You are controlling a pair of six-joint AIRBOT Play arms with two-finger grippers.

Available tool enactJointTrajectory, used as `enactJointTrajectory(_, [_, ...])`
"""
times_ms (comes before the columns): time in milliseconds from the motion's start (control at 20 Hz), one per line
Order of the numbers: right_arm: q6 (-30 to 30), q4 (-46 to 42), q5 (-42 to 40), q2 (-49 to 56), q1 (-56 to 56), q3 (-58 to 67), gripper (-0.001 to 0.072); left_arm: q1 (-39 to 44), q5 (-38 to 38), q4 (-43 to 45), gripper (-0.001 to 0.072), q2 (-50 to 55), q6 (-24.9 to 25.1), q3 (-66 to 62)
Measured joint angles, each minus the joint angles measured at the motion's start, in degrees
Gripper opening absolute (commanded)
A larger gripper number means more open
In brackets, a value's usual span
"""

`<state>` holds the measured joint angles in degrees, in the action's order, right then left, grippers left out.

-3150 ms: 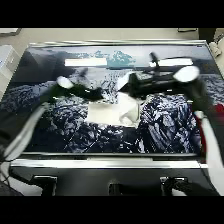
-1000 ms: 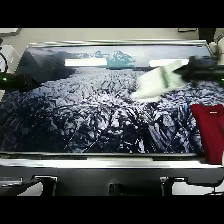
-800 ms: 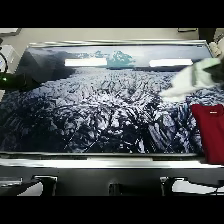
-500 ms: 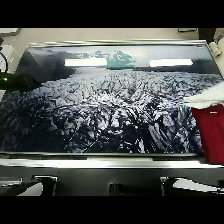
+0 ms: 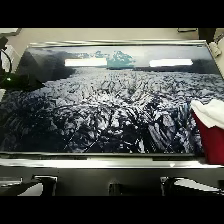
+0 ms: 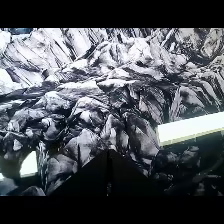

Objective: Fold the clothes and pants, and hang the long-sleeved shirts on hangers.

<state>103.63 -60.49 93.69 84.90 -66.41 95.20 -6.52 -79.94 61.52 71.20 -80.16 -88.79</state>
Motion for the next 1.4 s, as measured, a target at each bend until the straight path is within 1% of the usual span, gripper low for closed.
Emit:
enactJointTrajectory(150, [1.11,-8.44,0.7,-3.5,-0.46,-7.26,0.0038,0.33,0.0,-0.02,0.0022,0.04,-0.37,0.0])
enactJointTrajectory(450, [2.49,-16.74,-6.99,-7.45,-0.68,-24.13,0.0048,0.92,0.0,0.0,0.0021,0.04,-0.37,0.0])
enactJointTrajectory(500, [2.51,-17.86,-7.89,-7.65,-0.68,-25.75,0.0147,0.98,0.0,-0.02,0.0021,0.04,-0.37,0.0])
enactJointTrajectory(550, [2.54,-19.06,-8.61,-7.8,-0.68,-26.91,0.0428,0.98,0.0,-0.02,0.0022,0.04,-0.39,0.0])
enactJointTrajectory(600, [2.54,-20.41,-8.9,-7.93,-0.68,-27.67,0.0664,0.98,0.0,-0.02,0.0022,0.04,-0.39,0.0])
enactJointTrajectory(650, [2.47,-21.03,-9.53,-8.13,-0.72,-28.26,0.0697,0.98,0.0,-0.02,0.0021,0.04,-0.39,0.0])
enactJointTrajectory(750, [0.66,-21.31,-10.16,-8.63,-0.7,-28.02,0.0697,1.01,0.0,-0.02,0.0021,0.04,-0.42,0.0])
enactJointTrajectory(850, [-0.92,-21.57,-10.6,-9.01,-0.68,-24.61,0.0696,1.03,0.0,-0.02,0.0021,0.04,-0.42,0.0])
enactJointTrajectory(1000, [-3.8,-16.59,-13.99,-9.25,1.53,-15.02,0.0682,1.77,1.38,0.0,0.002,0.04,-0.46,0.0])
enactJointTrajectory(1150, [-7.52,-12.04,-19.12,-9.35,9.38,-5.4,0.0678,4.2,6.19,1.51,0.0019,0.04,-0.74,0.0])
enactJointTrajectory(1200, [-8.17,-11.47,-20.33,-9.35,13.0,-3.45,0.0678,5.46,7.87,3.54,0.0019,0.09,-1.27,0.0])
enactJointTrajectory(1250, [-8.79,-11.47,-21.11,-9.31,17.35,-1.97,0.0678,7.13,9.42,7.34,0.0019,0.2,-2.64,0.0])
enactJointTrajectory(1300, [-9.16,-11.87,-21.55,-9.09,22.29,-0.92,0.0681,8.92,10.34,12.24,0.0019,0.44,-4.39,0.0])
enactJointTrajectory(1350, [-9.16,-12.96,-21.27,-8.66,27.26,-0.24,0.0712,10.99,10.86,18.58,0.0021,0.96,-6.38,0.0])
enactJointTrajectory(1400, [-9.09,-14.58,-20.24,-8.0,32.39,0.24,0.0714,12.76,10.88,24.5,0.0105,1.66,-8.31,0.0])
